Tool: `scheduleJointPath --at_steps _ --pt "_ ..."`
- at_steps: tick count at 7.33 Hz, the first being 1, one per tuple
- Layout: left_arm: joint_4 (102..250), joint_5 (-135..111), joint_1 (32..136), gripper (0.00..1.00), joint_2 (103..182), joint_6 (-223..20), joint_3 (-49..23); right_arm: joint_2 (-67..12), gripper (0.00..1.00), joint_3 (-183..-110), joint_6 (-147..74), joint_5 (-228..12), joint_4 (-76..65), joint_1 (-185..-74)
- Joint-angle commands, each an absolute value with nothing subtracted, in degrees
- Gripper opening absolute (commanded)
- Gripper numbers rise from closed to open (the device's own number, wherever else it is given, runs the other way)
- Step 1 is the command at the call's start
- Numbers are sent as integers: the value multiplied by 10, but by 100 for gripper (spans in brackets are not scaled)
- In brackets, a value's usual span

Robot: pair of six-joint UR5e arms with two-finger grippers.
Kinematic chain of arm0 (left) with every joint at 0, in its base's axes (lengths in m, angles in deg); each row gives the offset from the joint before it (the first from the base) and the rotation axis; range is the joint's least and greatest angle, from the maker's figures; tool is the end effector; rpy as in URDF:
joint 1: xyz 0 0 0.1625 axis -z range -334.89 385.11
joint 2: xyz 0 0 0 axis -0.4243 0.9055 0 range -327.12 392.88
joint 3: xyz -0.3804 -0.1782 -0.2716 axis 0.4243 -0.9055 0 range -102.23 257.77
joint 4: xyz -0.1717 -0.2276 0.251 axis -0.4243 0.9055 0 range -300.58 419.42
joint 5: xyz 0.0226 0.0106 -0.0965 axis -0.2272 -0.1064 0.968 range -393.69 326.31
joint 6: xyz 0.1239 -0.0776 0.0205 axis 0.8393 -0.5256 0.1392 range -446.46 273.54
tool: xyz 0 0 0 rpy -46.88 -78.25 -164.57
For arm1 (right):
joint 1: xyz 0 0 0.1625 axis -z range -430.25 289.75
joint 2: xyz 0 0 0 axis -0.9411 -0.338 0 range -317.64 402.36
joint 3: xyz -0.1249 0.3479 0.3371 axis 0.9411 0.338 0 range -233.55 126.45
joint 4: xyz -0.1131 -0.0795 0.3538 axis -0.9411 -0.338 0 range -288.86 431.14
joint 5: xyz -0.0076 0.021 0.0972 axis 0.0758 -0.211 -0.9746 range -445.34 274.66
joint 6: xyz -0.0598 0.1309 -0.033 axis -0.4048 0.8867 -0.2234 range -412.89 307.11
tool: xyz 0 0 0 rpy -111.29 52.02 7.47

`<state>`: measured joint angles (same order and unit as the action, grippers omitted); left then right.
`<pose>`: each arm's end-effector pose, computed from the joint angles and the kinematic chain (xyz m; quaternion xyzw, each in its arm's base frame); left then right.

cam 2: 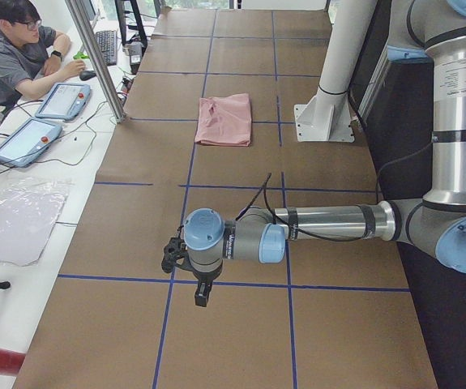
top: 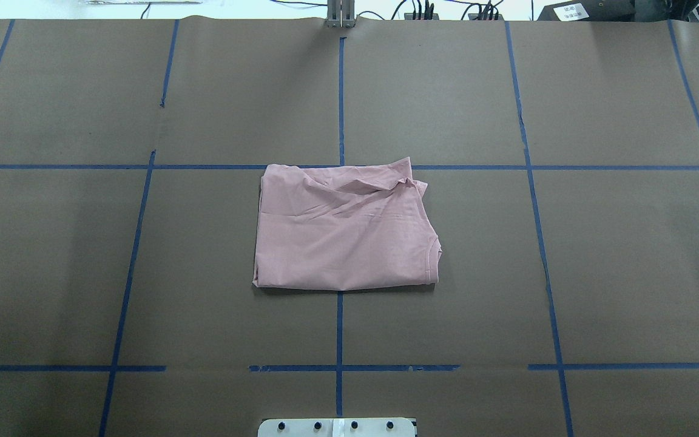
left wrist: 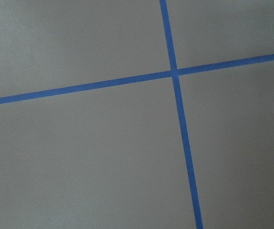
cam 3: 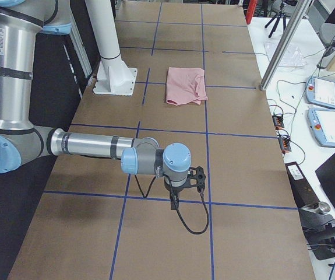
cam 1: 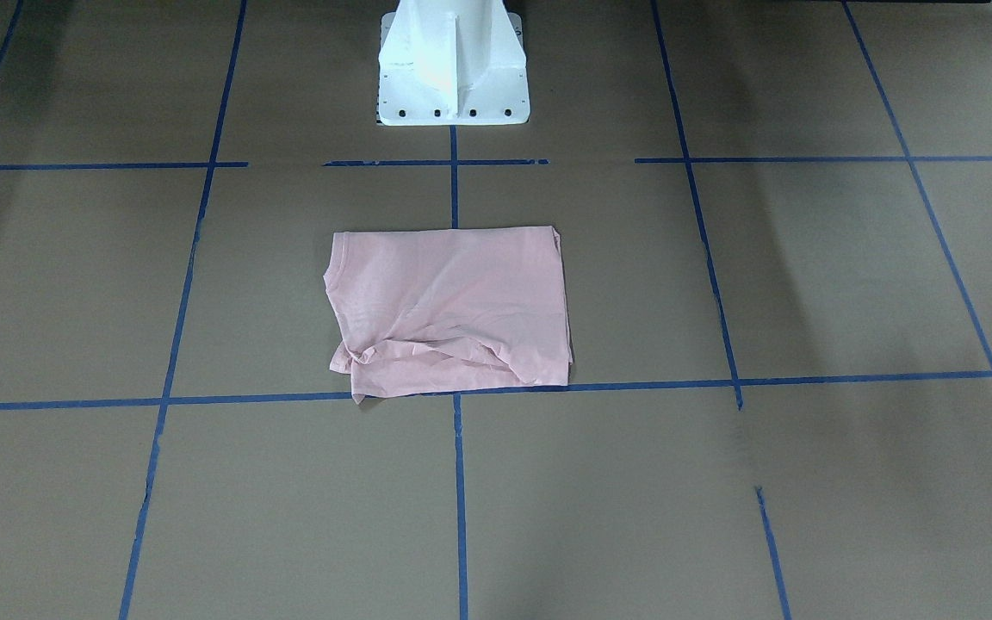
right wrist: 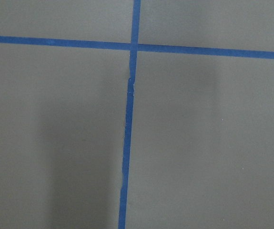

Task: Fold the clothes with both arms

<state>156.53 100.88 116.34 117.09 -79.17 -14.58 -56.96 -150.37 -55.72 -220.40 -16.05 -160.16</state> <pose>-0.0384 -0.4101 0.7801 0.0578 0.3758 0.0610 0.9229 0.0282 -0.3746 0.7754 0.0117 -0.3830 -0.0245 0.9233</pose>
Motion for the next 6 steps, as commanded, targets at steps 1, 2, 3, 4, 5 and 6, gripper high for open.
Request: scheduleJointPath --at_steps 1,2,3,4,5,6 --pt "1565 1010 1163 100 1171 -792 -147 -570 100 -1503 -557 -2204 -161 -1602" --pt "1565 1009 1163 100 1171 -792 -147 -570 100 -1503 -557 -2203 -161 -1602" --pt "1565 1010 1163 100 1171 -792 -147 -570 100 -1503 -557 -2203 -161 -1602" --pt "1565 1010 1163 100 1171 -792 -146 -570 100 -1503 -557 -2203 -161 -1602" --pt "1565 1010 1163 100 1171 -792 -145 -573 100 -1503 -558 -2202 -161 -1602" --pt "1565 1010 1163 100 1171 -793 -145 -574 100 -1503 -558 -2202 -160 -1602"
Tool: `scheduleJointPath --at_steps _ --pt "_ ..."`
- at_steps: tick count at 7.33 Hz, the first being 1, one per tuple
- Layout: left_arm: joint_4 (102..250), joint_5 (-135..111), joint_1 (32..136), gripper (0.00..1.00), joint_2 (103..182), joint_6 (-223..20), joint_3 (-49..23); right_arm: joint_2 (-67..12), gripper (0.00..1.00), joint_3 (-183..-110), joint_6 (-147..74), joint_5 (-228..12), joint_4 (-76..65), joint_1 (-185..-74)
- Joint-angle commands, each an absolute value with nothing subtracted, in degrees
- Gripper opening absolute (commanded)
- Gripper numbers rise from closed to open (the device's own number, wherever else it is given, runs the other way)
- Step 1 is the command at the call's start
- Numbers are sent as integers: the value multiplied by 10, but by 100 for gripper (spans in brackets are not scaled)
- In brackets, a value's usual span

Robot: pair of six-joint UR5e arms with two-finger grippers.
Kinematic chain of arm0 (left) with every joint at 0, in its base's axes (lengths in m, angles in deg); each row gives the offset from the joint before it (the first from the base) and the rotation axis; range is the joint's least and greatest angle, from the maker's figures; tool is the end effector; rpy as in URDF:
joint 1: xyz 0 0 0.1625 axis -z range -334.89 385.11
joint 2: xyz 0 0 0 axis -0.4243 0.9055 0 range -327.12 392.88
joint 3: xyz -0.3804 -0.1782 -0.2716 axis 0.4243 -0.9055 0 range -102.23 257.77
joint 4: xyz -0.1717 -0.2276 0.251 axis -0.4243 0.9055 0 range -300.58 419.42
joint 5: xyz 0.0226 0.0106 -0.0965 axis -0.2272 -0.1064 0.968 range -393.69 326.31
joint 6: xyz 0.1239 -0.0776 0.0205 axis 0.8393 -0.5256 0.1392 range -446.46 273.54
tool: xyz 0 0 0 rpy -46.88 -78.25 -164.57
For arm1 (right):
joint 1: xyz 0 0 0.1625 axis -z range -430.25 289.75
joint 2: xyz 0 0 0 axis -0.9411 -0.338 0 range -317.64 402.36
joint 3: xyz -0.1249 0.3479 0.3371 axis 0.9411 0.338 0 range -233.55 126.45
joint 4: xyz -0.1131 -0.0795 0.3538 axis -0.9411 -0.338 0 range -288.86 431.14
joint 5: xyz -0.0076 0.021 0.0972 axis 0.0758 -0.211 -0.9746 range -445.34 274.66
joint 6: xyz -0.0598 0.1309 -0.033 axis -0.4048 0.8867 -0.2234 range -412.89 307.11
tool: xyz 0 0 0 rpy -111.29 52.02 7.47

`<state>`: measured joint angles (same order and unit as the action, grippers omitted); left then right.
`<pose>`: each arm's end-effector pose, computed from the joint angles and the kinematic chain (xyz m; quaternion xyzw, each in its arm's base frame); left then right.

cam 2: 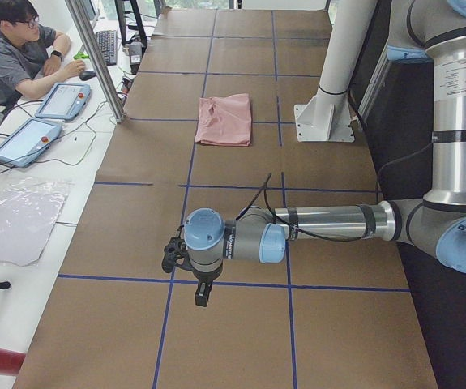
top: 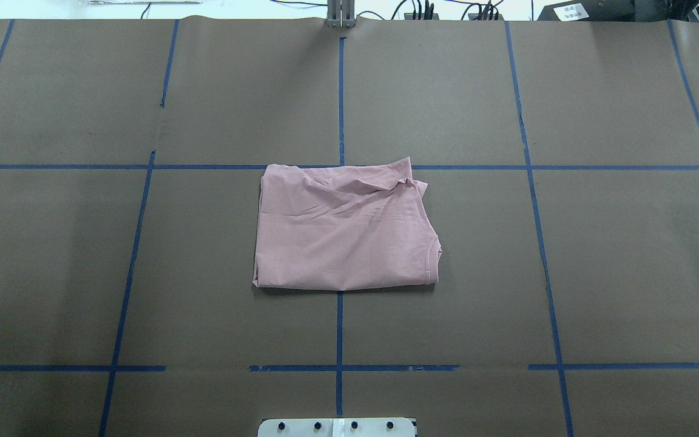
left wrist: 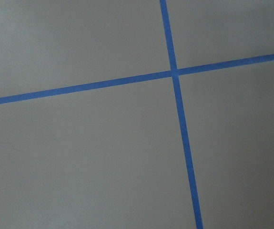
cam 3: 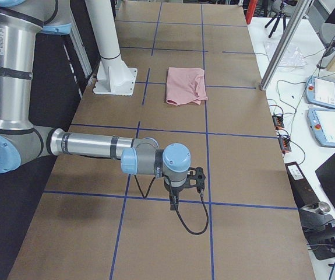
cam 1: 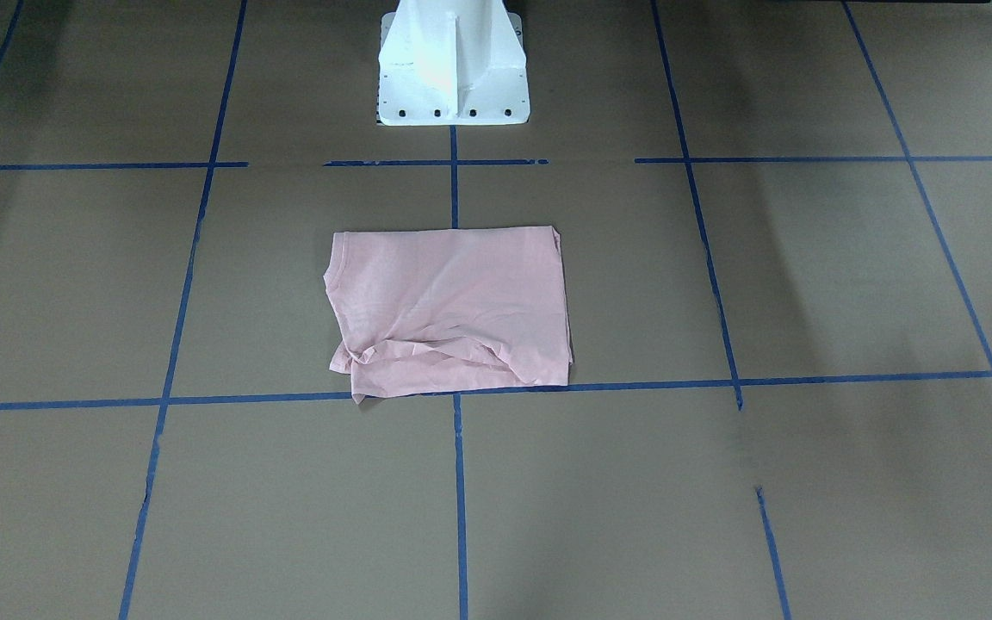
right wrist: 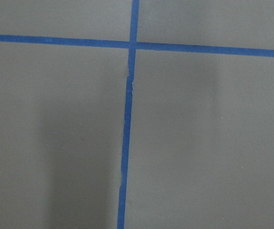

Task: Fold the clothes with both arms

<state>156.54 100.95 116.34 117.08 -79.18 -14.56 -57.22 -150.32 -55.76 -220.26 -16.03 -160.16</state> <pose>-0.0383 -0.4099 0.7802 0.0576 0.3764 0.0609 0.9227 0.0285 -0.3718 0.7777 0.0094 -0.3819 -0.0239 0.9238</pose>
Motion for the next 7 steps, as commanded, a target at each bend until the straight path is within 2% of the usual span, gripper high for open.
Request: scheduleJointPath --at_steps 1,7 --pt "1565 1010 1163 100 1171 -793 -145 -574 100 -1503 -558 -2202 -160 -1602" --pt "1566 1010 1162 100 1177 -793 -150 -576 100 -1499 -560 -2201 -161 -1602"
